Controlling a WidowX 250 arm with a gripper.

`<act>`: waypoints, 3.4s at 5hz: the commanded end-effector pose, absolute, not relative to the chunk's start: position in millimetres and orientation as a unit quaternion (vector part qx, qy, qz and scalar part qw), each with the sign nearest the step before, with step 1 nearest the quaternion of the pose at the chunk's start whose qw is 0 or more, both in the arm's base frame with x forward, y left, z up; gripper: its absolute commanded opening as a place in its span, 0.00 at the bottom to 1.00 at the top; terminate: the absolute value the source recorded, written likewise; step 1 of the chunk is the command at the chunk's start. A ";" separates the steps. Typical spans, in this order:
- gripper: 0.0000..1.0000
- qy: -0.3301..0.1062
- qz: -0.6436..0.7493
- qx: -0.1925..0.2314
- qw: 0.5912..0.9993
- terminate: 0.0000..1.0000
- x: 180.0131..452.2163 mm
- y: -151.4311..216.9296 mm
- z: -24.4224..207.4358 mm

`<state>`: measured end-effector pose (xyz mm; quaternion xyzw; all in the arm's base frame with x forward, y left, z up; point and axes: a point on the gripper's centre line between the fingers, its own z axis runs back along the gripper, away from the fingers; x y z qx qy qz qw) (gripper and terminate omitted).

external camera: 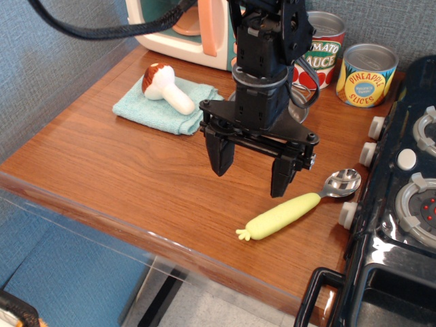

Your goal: Move the pan to the front of the blue cloth

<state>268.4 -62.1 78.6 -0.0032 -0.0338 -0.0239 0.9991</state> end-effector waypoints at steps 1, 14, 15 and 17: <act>1.00 -0.034 -0.024 -0.003 0.999 0.00 268.4 -62.1 78.6; 0.00 -0.066 0.097 -0.110 0.987 0.00 333.4 21.8 105.0; 0.00 -0.051 0.118 -0.095 0.987 0.00 304.7 57.5 98.5; 0.00 -0.028 0.168 -0.052 0.984 0.00 277.1 105.3 75.0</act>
